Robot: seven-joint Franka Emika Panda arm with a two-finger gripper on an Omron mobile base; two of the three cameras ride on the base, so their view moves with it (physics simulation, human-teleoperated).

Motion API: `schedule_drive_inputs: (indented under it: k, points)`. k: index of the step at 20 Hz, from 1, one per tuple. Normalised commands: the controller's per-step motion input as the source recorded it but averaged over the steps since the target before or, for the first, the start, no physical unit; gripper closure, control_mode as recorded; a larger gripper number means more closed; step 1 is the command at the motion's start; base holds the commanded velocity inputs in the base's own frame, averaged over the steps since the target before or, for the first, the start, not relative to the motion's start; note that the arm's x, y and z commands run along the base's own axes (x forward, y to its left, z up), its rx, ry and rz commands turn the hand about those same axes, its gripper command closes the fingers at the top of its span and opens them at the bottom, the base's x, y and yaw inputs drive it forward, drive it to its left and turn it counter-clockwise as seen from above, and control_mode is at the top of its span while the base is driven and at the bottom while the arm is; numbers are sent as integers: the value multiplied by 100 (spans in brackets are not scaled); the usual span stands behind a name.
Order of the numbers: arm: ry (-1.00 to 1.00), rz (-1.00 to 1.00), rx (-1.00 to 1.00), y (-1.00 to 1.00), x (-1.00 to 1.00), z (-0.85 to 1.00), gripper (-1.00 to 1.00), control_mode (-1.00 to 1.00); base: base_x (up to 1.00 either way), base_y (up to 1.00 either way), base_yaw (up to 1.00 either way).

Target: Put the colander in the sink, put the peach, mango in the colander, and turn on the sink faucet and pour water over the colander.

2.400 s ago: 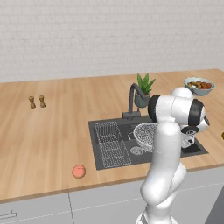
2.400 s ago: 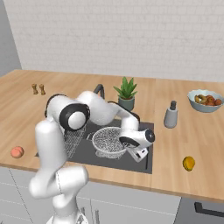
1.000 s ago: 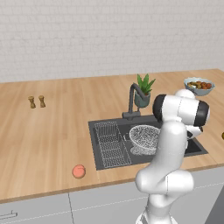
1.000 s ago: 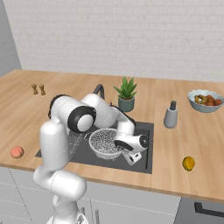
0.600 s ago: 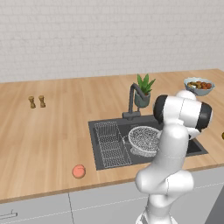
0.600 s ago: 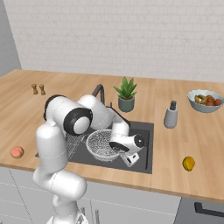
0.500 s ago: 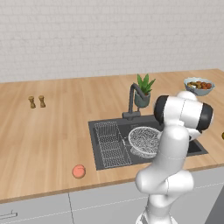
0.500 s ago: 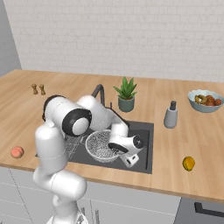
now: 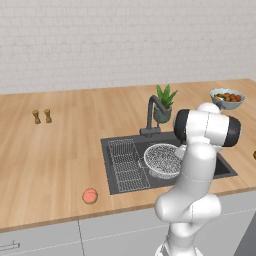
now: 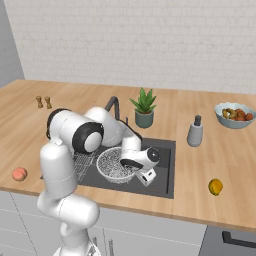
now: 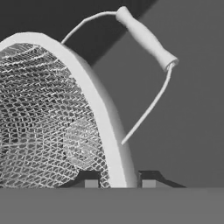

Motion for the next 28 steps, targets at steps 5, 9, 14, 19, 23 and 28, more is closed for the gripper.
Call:
schedule_drive_inputs:
  k: [5,9,14,19,23,28]
  points:
    - [0,0,0,90,41,0,-100,-100,0,0,0]
    - [0,-1,0,78,4,0,-100,-100,0,0,0]
    - [0,0,0,16,0,28,-100,-100,0,0,0]
    - [-1,0,8,-18,0,75,-100,-100,0,0,0]
    - [-1,0,9,-46,-2,90,-100,-100,0,0,0]
    - [-6,0,5,-46,-33,95,-100,-100,0,0,0]
